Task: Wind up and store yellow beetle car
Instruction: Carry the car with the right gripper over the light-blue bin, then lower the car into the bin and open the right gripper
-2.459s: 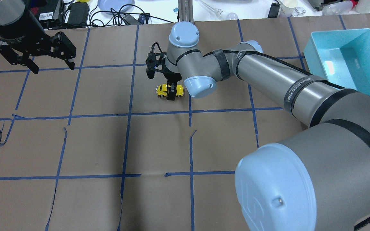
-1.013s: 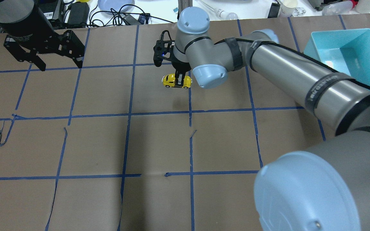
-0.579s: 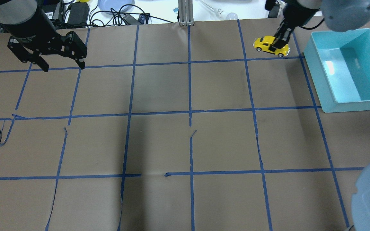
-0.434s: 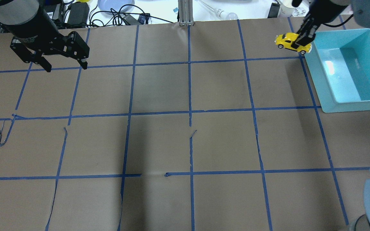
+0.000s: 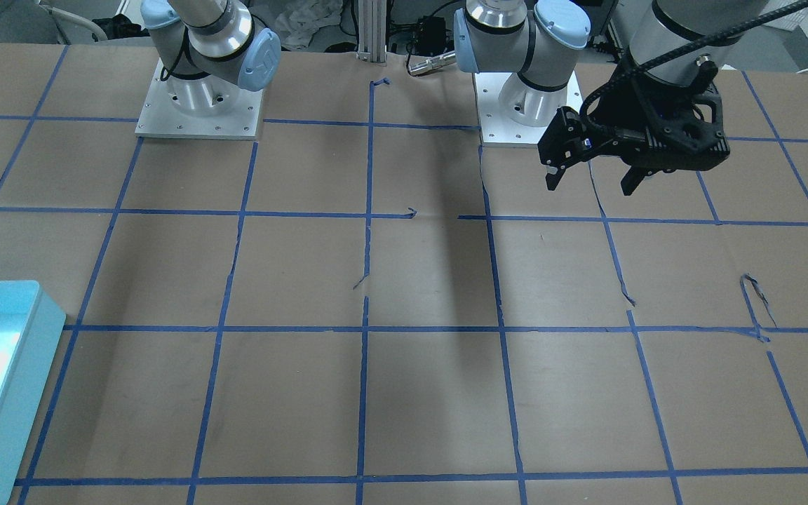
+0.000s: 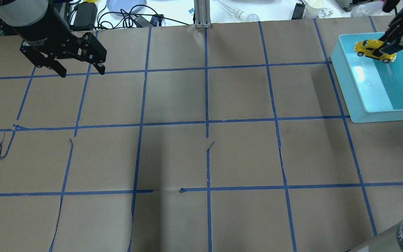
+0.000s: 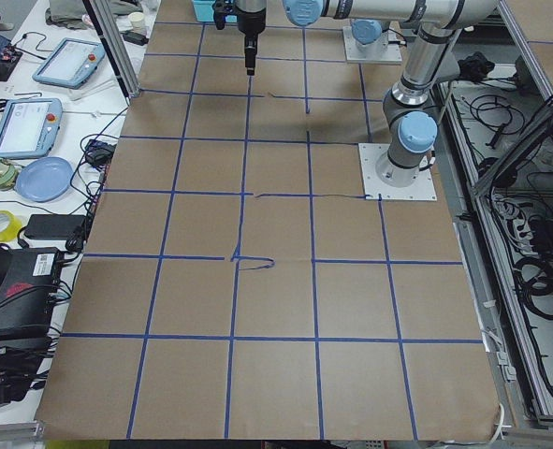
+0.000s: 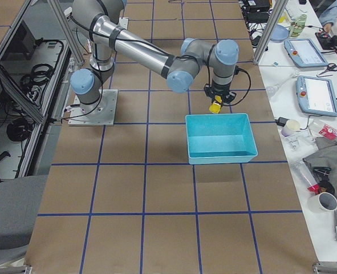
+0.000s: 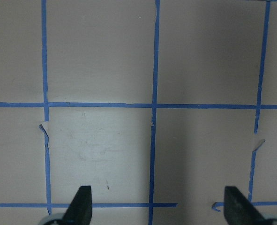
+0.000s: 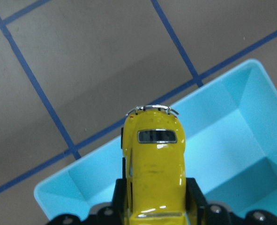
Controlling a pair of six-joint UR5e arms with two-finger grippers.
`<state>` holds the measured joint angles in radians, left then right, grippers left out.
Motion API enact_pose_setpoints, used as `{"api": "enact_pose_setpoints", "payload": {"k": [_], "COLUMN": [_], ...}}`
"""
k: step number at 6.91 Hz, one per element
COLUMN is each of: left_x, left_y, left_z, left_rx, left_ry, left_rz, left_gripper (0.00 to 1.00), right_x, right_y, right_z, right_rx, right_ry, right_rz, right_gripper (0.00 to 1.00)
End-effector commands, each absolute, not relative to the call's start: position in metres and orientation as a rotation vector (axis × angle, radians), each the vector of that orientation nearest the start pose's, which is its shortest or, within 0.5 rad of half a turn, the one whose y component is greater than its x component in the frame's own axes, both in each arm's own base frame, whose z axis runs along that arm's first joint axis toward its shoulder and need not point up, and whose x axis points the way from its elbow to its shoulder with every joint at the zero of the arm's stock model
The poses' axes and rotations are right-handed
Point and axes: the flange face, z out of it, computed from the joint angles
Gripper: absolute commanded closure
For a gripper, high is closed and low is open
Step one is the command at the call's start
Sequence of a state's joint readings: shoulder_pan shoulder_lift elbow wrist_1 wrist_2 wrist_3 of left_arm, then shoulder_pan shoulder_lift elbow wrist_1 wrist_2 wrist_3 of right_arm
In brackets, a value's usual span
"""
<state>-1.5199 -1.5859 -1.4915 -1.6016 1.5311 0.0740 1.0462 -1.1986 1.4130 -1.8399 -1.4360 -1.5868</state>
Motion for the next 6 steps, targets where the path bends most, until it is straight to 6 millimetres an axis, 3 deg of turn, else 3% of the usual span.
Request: {"api": "enact_pose_setpoints", "payload": {"k": [1,4,6], "left_x": [-0.115,-0.112,-0.112], "left_y": [-0.502,-0.5,-0.498], "left_z": [0.518,0.517,0.519], "left_rx": [0.064,0.054,0.054], "left_ry": [3.174,3.174,3.176], "left_rz": [-0.047,-0.043,-0.045], "left_gripper": [0.0,0.0,0.0], "right_x": [-0.253,-0.262,-0.273], "right_y": [-0.628,-0.638,-0.657], "right_z": [0.348,0.308,0.267], "right_rx": [-1.565,-1.644,-2.003], "right_ry": [2.709,2.622,2.429], "right_rz": [-0.192,-0.189,-0.242], "right_gripper": [1.0,1.0,1.0]}}
